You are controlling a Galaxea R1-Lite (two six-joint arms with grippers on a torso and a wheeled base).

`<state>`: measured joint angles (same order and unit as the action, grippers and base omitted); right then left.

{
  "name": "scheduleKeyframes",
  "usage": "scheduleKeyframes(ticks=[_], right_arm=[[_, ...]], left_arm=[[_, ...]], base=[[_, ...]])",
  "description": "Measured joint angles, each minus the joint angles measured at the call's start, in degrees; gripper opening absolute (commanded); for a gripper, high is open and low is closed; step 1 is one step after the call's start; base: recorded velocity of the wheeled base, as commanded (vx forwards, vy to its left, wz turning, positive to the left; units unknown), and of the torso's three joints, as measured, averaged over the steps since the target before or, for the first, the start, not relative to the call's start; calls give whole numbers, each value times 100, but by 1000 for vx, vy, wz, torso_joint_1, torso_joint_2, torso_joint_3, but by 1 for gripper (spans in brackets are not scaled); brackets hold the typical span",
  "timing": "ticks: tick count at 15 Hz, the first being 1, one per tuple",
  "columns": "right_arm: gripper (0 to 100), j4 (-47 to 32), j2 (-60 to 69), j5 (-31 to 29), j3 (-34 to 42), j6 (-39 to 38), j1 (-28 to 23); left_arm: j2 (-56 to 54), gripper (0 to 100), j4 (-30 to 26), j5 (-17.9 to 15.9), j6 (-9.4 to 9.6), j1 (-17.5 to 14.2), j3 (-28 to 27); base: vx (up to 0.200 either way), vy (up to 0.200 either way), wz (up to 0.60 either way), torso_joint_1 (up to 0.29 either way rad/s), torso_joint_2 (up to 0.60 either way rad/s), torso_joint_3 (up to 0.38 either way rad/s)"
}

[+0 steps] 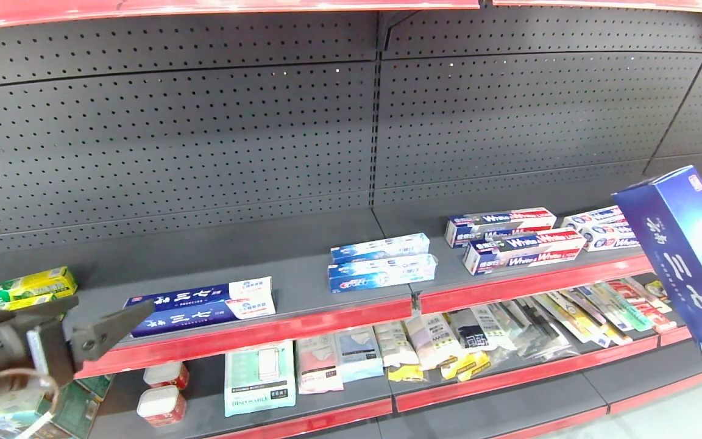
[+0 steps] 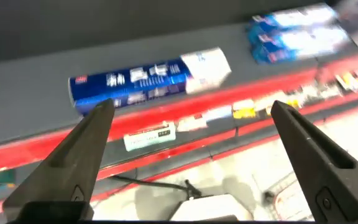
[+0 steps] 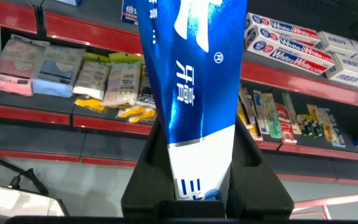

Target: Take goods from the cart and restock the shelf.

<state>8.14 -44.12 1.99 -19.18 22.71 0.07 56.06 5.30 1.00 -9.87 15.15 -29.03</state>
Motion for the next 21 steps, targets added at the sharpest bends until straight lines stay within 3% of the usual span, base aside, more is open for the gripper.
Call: scheduleKeyframes(ticks=[2, 4, 7, 17, 21], right_arm=[[0, 6, -20, 9, -28, 55, 2], [0, 9, -34, 11, -37, 71, 6], [0, 6, -78, 24, -56, 68, 6], [0, 12, -210, 33, -130, 90, 11], [0, 28, -318, 41, -201, 288, 13]], left_arm=[[-996, 100, -700, -217, 347, 6, 172], [-2200, 100, -1742, -351, 664, 9, 255], [-3622, 100, -2889, -450, 1031, 9, 343], [-4417, 100, -2995, -480, 1093, 2, 610], [-4554, 100, -2988, -479, 1093, 4, 789]], base=[[0, 0, 0, 0, 0, 0], [0, 0, 0, 0, 0, 0], [0, 0, 600, 4, -4, 4], [0, 0, 600, 2, 0, 3], [0, 0, 0, 0, 0, 0]])
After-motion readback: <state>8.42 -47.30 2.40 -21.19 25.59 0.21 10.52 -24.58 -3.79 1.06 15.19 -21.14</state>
